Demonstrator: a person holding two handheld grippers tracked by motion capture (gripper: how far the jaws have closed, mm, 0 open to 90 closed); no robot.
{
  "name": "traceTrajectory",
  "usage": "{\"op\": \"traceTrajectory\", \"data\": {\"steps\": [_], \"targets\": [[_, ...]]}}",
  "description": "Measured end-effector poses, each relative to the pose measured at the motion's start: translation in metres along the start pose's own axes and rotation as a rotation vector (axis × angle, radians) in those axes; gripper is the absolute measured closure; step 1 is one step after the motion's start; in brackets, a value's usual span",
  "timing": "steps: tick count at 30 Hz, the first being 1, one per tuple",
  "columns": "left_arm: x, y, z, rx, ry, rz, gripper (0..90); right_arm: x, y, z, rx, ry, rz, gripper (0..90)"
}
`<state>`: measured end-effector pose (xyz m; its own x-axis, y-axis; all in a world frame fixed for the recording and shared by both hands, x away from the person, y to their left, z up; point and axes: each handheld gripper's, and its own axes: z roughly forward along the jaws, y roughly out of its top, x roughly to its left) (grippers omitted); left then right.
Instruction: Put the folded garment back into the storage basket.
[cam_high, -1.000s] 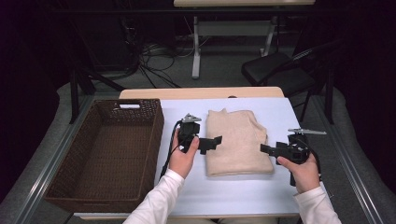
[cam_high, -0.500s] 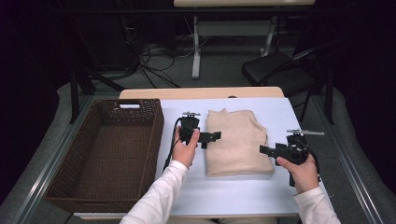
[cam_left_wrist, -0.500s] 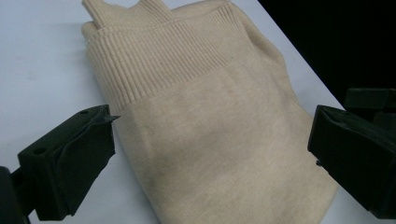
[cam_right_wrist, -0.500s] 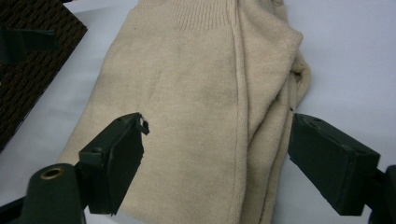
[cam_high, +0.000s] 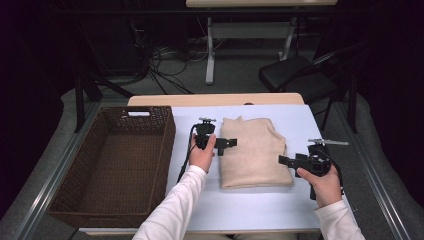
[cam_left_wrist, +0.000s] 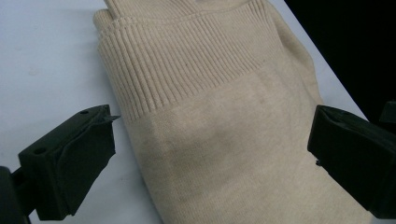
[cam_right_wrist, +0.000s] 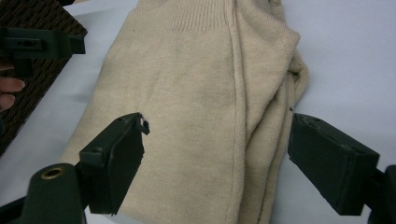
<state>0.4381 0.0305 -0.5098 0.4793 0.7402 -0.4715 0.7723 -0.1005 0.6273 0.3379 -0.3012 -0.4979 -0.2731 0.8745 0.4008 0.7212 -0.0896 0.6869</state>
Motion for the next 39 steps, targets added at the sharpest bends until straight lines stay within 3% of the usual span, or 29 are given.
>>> {"op": "traceTrajectory", "data": {"steps": [2,4,5,11,16,28,33,39], "targets": [[0.004,0.0,0.006,0.015,-0.012,-0.046,0.8,0.0,0.0,0.0,0.0,-0.001,-0.001,18.2],[0.006,0.0,0.008,0.022,-0.01,-0.037,0.8,-0.001,0.0,0.0,-0.003,-0.003,-0.001,18.2],[0.007,-0.001,0.011,0.029,-0.004,-0.055,0.8,-0.001,0.0,0.0,-0.004,-0.003,-0.001,18.3],[0.014,-0.003,0.023,0.068,0.036,-0.068,1.0,-0.001,0.0,0.0,0.001,0.001,0.002,18.6],[0.014,-0.005,0.03,0.068,0.035,-0.093,1.0,-0.001,-0.001,0.001,0.005,0.005,-0.001,19.4],[0.011,-0.009,0.042,0.1,0.009,-0.089,1.0,-0.001,-0.001,0.001,0.004,0.005,0.005,20.4],[0.006,-0.009,0.047,0.106,-0.006,-0.111,0.9,-0.003,-0.002,0.002,0.012,0.0,0.0,21.2],[0.004,-0.011,0.049,0.127,-0.007,-0.089,0.8,-0.003,-0.003,0.003,0.009,0.001,-0.001,21.5]]}}
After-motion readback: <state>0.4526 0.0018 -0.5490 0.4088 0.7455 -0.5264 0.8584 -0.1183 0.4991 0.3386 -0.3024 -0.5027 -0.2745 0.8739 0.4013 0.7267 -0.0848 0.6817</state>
